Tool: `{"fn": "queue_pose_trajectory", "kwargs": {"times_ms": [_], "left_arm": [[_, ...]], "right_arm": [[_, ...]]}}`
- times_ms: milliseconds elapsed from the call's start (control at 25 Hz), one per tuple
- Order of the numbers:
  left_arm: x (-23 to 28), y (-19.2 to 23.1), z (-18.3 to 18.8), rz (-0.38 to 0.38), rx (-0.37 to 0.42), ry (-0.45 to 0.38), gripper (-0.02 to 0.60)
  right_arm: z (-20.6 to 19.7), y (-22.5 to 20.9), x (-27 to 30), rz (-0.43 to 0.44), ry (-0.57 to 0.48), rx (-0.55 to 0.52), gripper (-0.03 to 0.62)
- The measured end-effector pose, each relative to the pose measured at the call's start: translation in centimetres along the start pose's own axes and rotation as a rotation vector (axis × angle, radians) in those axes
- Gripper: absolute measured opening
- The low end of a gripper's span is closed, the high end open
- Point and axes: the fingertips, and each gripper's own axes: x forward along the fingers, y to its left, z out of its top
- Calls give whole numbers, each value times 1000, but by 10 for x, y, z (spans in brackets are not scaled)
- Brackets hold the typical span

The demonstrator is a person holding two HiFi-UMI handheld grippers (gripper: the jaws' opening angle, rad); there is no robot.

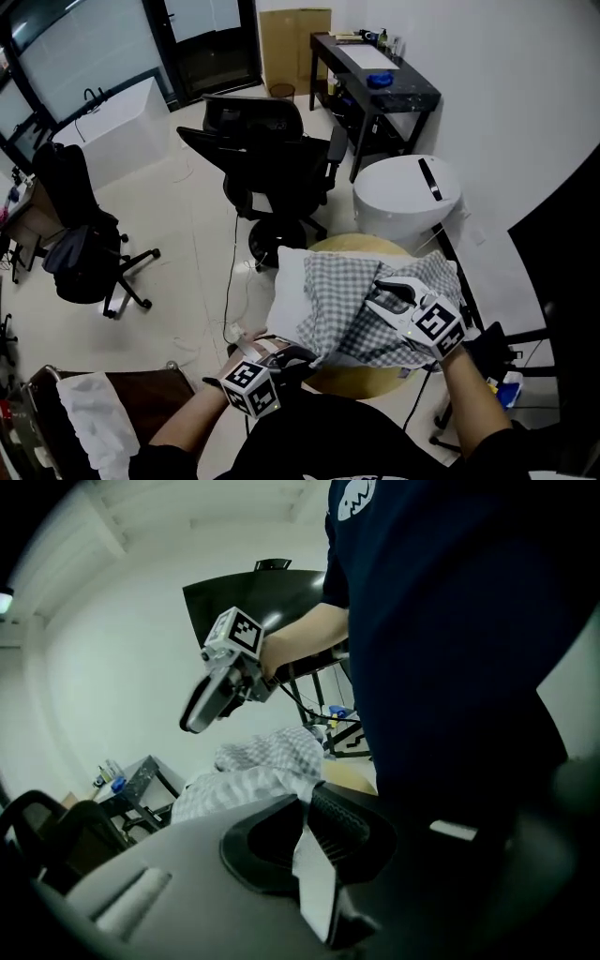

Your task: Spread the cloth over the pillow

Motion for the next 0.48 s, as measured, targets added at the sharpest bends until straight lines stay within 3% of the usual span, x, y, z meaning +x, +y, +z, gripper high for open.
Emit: {"fn": "queue_pose_trajectory", "kwargs": {"times_ms": [280,480], "left_arm": [[34,-41,-17,-98,-59,49,6],[46,-55,-29,-105,-79,132,28]], "right_arm": [[-7,2,60,99,133,-53,199],[-20,11,83,141,191,-73,204]]}}
